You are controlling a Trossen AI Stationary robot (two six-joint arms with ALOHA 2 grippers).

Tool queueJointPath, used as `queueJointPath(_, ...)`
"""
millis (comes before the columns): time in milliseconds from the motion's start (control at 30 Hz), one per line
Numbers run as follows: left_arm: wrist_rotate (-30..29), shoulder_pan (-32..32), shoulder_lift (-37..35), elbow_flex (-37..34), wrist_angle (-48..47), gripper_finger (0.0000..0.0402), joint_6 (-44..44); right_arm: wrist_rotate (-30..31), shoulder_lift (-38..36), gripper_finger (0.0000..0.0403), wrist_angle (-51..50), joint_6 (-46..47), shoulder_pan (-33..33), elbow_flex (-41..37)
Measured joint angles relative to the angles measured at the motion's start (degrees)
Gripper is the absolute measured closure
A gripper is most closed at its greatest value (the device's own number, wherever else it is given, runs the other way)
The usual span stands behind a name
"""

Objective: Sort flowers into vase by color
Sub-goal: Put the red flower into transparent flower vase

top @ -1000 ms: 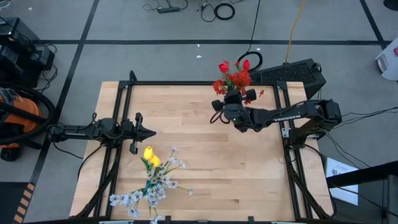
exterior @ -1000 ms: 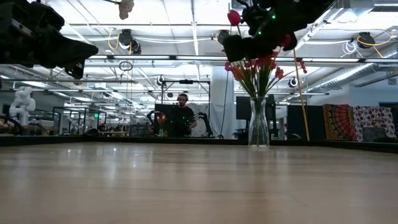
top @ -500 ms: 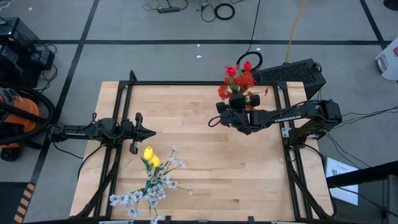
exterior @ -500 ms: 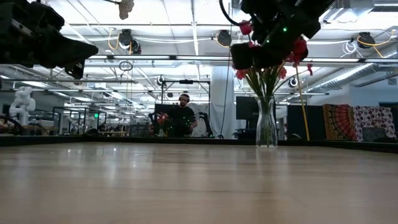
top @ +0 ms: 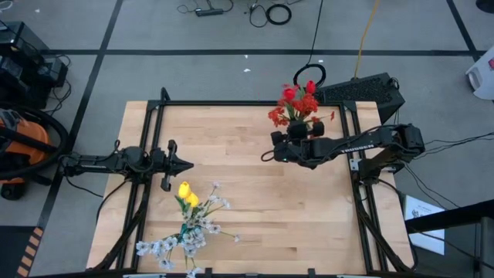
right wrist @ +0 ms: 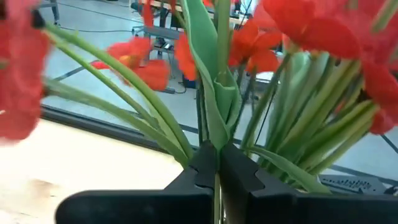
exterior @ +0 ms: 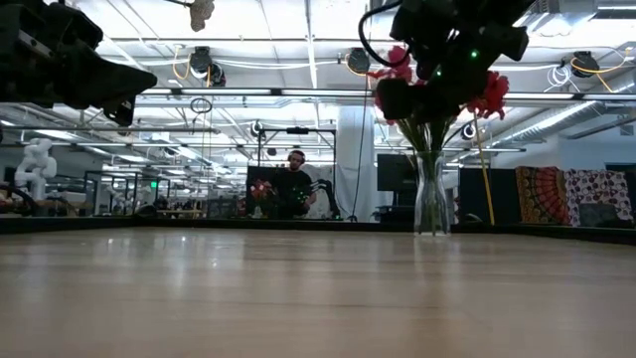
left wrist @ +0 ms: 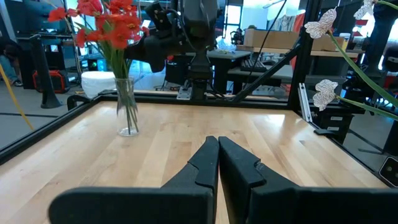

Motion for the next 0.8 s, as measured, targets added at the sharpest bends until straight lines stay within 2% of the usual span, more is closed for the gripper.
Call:
queueJointPath(400, 0.0, 0.0, 0.0, 0.0, 0.0, 0.0383, 0.0, -5.8, 0.0, 0.0403, -4.3, 4.5, 0.0, 0.0)
queueJointPath(800, 0.0, 0.0, 0.0, 0.0, 0.0, 0.0383, 0.0, -6.8, -0.1, 0.0400, -6.1, 5.3, 0.1, 0.0)
